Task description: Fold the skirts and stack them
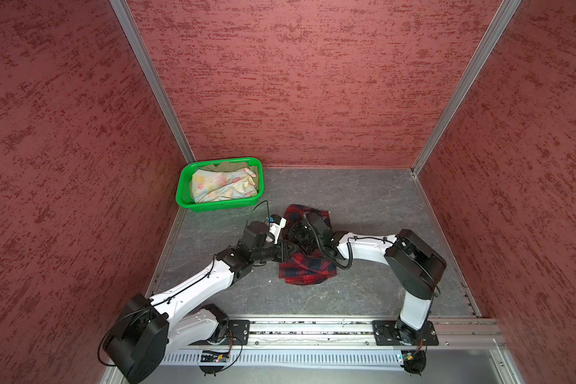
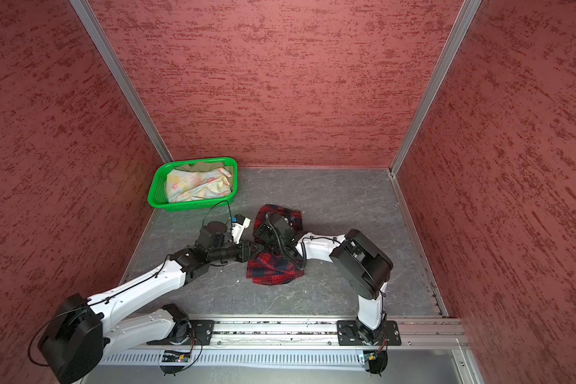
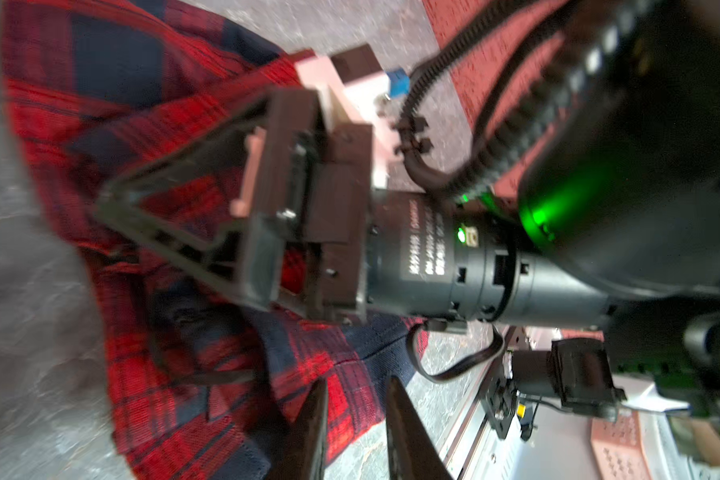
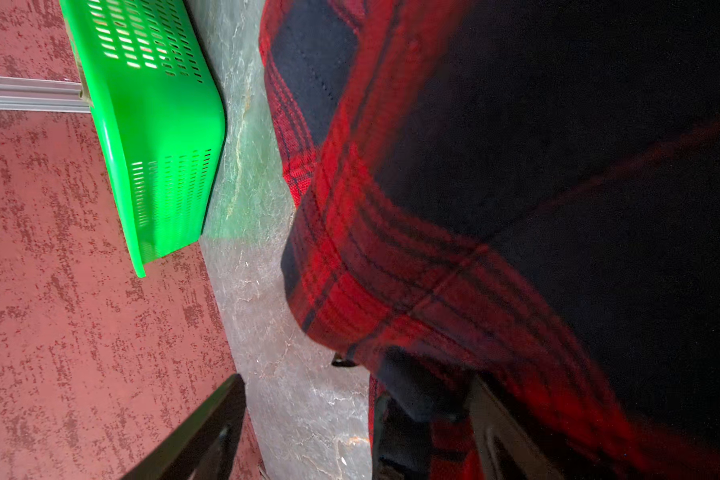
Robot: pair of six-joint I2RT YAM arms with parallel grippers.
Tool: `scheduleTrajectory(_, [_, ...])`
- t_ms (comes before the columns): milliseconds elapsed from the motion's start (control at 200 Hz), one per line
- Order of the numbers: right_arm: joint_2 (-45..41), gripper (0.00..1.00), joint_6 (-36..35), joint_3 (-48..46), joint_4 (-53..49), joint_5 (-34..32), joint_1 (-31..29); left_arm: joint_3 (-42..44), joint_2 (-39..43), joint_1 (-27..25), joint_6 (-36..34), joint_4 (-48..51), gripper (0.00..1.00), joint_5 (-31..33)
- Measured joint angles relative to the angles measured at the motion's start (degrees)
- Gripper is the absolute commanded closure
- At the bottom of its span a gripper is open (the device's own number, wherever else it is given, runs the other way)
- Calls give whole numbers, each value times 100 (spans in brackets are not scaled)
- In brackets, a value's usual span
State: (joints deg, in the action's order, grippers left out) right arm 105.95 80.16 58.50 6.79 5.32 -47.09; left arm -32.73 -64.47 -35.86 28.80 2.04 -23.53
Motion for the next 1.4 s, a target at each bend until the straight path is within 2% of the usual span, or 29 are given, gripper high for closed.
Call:
scheduleTrajectory(386, [-87, 14, 109, -173, 184, 79, 35, 297, -1198, -284, -111, -1244, 76, 96])
scheduleTrajectory(736, [-203, 14, 109, -264, 114, 39, 46, 992, -1370, -310, 35, -2234, 81, 356])
scheduleTrajectory(1112, [-507, 13, 367, -319, -330, -225, 70, 1399, -1303, -343, 409, -2297, 86, 774])
scheduleTrajectory(1403, [-1246, 13, 529, -745, -426, -852, 81, 1259, -1438, -413, 553, -2168, 88, 953])
